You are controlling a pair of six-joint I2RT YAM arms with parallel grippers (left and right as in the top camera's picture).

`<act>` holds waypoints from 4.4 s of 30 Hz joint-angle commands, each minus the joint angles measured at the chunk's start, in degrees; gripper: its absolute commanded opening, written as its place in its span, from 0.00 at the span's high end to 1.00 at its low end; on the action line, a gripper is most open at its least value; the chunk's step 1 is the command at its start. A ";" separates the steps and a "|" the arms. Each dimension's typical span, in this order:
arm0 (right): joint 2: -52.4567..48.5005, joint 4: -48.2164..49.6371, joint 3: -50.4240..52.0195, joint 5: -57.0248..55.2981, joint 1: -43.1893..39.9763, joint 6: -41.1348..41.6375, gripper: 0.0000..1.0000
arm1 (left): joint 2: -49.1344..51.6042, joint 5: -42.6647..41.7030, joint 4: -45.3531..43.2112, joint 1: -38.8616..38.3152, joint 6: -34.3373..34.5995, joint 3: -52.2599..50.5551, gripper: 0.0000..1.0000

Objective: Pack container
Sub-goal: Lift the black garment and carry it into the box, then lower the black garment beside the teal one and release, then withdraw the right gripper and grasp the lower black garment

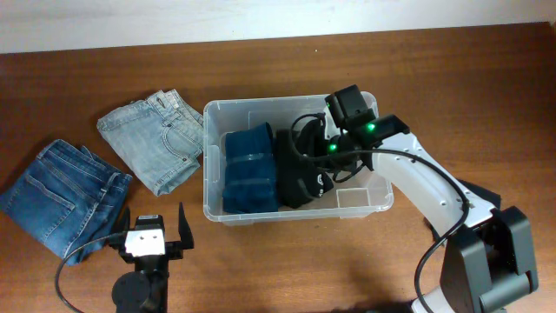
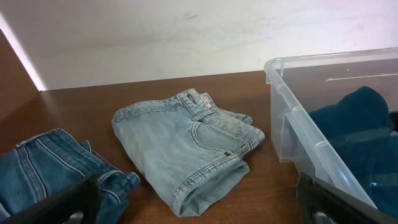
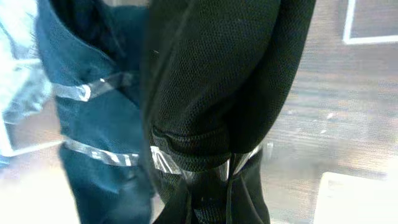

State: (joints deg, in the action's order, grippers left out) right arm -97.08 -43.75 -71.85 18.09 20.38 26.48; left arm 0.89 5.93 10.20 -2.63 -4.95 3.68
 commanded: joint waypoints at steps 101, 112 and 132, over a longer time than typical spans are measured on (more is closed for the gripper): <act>2.14 -39.10 -33.07 -12.70 -26.75 -10.95 0.57 | -0.48 -0.59 -0.13 0.33 -0.52 -0.59 0.00; 2.10 -42.36 -25.83 -12.39 -61.05 -4.15 0.57 | -0.48 -0.59 -0.13 0.33 -0.52 -0.59 0.01; 2.10 -18.95 11.50 -11.06 -73.70 -0.13 0.62 | -0.48 -0.59 -0.13 0.33 -0.52 -0.59 0.01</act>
State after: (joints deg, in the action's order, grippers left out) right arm -95.74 -64.71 -63.31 6.81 -53.28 26.37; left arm 0.84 5.93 10.20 -2.63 -4.95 3.64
